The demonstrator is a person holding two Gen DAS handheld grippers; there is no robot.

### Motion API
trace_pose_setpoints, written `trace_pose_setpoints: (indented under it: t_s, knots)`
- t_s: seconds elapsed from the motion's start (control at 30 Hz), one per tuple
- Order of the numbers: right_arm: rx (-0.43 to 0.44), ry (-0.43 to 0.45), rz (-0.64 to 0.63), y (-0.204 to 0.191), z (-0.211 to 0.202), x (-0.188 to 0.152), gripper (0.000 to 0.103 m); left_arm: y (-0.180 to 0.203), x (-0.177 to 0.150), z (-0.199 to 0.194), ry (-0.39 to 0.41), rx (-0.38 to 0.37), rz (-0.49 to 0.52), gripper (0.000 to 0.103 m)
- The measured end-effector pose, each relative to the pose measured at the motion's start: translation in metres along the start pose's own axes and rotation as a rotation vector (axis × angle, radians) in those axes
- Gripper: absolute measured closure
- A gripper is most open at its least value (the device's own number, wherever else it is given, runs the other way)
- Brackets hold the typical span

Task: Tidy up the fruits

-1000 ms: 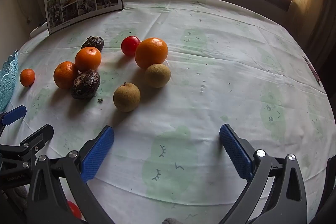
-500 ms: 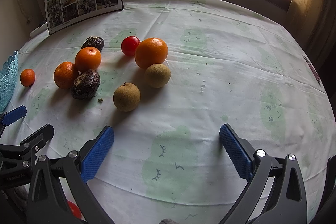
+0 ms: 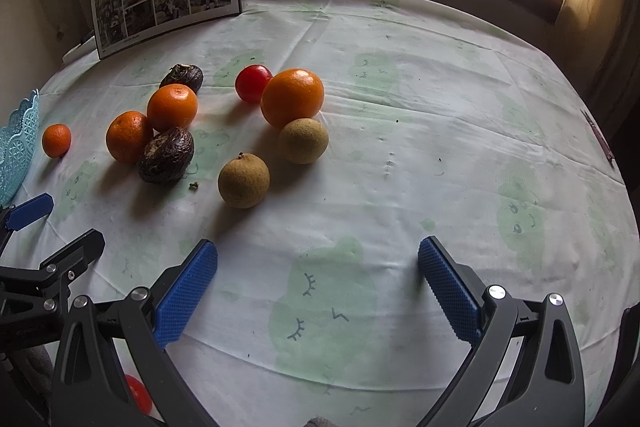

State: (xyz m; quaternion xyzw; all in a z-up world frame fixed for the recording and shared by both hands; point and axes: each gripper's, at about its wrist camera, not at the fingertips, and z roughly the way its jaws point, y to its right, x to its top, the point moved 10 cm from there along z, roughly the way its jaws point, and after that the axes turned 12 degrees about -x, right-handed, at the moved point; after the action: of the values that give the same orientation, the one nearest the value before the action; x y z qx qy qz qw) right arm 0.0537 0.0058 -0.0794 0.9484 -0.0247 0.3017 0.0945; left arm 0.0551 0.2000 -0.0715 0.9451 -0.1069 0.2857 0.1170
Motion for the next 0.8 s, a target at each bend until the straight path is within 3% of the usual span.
trace_pose_setpoints:
  t_s: [0.47,0.8]
  knots:
    - [0.033,0.000,-0.017,0.005,0.002,0.002,0.005,0.000,0.002,0.002,-0.019,-0.017,0.019,0.002]
    - [0.126,0.060,0.042,-0.006,-0.015,0.019,0.005,-0.039,0.021,-0.015,0.072,0.095,-0.037,0.002]
